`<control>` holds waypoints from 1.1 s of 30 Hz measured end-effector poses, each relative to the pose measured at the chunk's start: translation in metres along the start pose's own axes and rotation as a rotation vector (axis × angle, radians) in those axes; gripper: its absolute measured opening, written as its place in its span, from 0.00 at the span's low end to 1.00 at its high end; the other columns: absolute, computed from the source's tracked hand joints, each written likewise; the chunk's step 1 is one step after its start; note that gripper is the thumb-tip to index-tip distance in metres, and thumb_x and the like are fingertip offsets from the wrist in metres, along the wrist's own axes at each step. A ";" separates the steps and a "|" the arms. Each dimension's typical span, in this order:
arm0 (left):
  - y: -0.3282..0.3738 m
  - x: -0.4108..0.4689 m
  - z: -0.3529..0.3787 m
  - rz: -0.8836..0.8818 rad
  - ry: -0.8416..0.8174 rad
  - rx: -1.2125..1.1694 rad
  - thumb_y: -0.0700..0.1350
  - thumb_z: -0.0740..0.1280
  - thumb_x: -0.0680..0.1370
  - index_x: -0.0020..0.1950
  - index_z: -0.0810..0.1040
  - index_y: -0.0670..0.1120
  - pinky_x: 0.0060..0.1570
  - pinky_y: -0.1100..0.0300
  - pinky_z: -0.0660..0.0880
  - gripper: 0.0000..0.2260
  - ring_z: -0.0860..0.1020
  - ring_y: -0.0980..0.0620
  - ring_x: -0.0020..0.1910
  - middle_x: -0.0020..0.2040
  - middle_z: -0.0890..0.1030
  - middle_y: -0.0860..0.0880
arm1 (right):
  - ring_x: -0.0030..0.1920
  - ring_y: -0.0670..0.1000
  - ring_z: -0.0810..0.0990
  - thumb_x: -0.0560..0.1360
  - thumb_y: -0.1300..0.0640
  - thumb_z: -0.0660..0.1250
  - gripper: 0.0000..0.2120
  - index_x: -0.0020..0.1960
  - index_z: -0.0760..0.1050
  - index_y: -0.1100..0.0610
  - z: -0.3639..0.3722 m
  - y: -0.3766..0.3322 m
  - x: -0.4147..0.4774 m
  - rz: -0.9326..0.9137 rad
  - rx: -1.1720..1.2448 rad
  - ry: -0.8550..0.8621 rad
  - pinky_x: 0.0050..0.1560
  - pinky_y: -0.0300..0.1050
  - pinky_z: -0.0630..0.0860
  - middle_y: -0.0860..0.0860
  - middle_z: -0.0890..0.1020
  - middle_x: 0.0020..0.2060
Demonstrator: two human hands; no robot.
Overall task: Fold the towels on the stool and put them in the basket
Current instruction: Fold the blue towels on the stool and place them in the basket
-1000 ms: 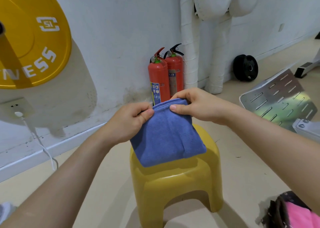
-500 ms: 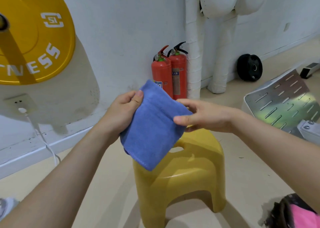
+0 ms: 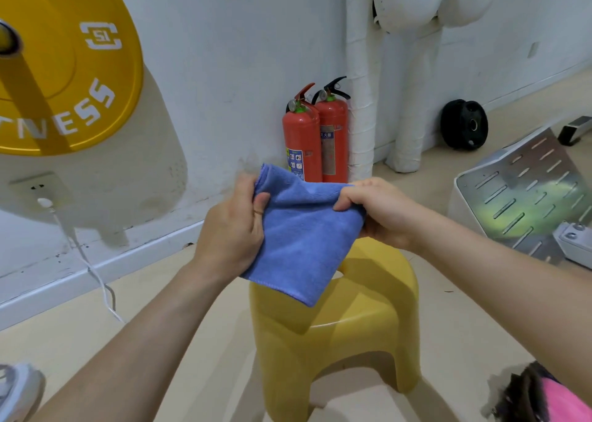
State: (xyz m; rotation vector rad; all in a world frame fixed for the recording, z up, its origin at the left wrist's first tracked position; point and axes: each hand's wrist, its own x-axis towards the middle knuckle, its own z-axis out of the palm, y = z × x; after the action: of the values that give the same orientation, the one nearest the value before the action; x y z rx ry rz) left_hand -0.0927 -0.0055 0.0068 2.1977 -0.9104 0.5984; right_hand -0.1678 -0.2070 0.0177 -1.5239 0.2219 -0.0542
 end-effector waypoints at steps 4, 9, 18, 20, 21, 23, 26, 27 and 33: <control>-0.001 0.002 0.010 -0.261 -0.080 -0.250 0.47 0.56 0.82 0.52 0.70 0.43 0.39 0.54 0.65 0.08 0.73 0.48 0.39 0.39 0.75 0.52 | 0.33 0.51 0.68 0.67 0.70 0.61 0.11 0.36 0.69 0.54 0.003 0.002 0.007 -0.011 -0.020 0.118 0.29 0.39 0.66 0.52 0.71 0.33; -0.005 -0.003 0.008 -0.626 -0.383 -0.624 0.56 0.62 0.79 0.48 0.80 0.47 0.42 0.56 0.76 0.14 0.81 0.53 0.37 0.42 0.84 0.49 | 0.48 0.51 0.80 0.62 0.63 0.72 0.21 0.55 0.81 0.56 -0.014 0.009 0.003 0.221 -0.176 -0.241 0.50 0.48 0.76 0.54 0.83 0.49; -0.001 0.000 0.015 -0.453 -0.682 -0.824 0.51 0.62 0.81 0.58 0.80 0.50 0.56 0.52 0.77 0.11 0.82 0.48 0.53 0.53 0.84 0.47 | 0.58 0.48 0.81 0.73 0.39 0.67 0.21 0.61 0.77 0.50 0.006 0.020 0.001 0.096 -0.518 -0.295 0.62 0.51 0.75 0.47 0.82 0.57; -0.005 0.002 0.017 -0.433 -0.722 -0.804 0.54 0.65 0.79 0.57 0.80 0.51 0.57 0.51 0.77 0.11 0.82 0.48 0.54 0.53 0.84 0.48 | 0.53 0.47 0.83 0.76 0.40 0.64 0.19 0.57 0.79 0.52 0.011 0.024 -0.001 0.040 -0.568 -0.230 0.60 0.50 0.77 0.47 0.84 0.52; -0.010 0.002 0.017 -0.440 -0.760 -0.770 0.57 0.67 0.76 0.57 0.80 0.52 0.56 0.51 0.77 0.13 0.82 0.48 0.53 0.53 0.84 0.48 | 0.51 0.48 0.83 0.76 0.40 0.63 0.18 0.55 0.80 0.53 0.011 0.025 -0.001 0.026 -0.587 -0.201 0.59 0.50 0.77 0.48 0.85 0.50; -0.021 0.001 0.014 -0.494 -0.890 -0.680 0.58 0.73 0.69 0.55 0.81 0.50 0.53 0.52 0.78 0.19 0.83 0.48 0.51 0.51 0.85 0.48 | 0.48 0.50 0.84 0.77 0.42 0.62 0.19 0.52 0.81 0.57 0.008 0.024 -0.001 0.029 -0.587 -0.173 0.56 0.49 0.78 0.52 0.85 0.48; -0.024 0.001 0.013 -0.515 -0.961 -0.487 0.55 0.77 0.65 0.46 0.83 0.45 0.48 0.47 0.78 0.17 0.83 0.42 0.46 0.45 0.85 0.45 | 0.50 0.50 0.83 0.78 0.48 0.64 0.15 0.54 0.80 0.58 0.004 0.026 -0.001 0.009 -0.577 -0.200 0.53 0.45 0.78 0.53 0.85 0.50; -0.021 0.004 0.016 -0.473 -0.882 -0.396 0.53 0.78 0.66 0.43 0.83 0.46 0.47 0.48 0.78 0.14 0.83 0.44 0.44 0.42 0.85 0.47 | 0.50 0.50 0.83 0.78 0.51 0.65 0.12 0.54 0.80 0.58 0.002 0.029 0.001 -0.060 -0.615 -0.192 0.52 0.43 0.78 0.53 0.84 0.50; -0.005 0.009 0.049 0.217 -0.184 0.083 0.41 0.69 0.69 0.49 0.82 0.50 0.36 0.55 0.72 0.10 0.75 0.47 0.41 0.42 0.76 0.50 | 0.40 0.53 0.74 0.68 0.65 0.66 0.07 0.44 0.74 0.56 -0.030 0.037 0.022 -0.657 -1.070 0.191 0.37 0.47 0.69 0.49 0.76 0.39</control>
State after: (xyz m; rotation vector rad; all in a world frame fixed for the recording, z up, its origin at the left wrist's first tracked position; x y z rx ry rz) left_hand -0.0754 -0.0425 -0.0221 2.2725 -1.2531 0.5486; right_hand -0.1557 -0.2382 -0.0219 -2.6088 -0.1506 -0.6955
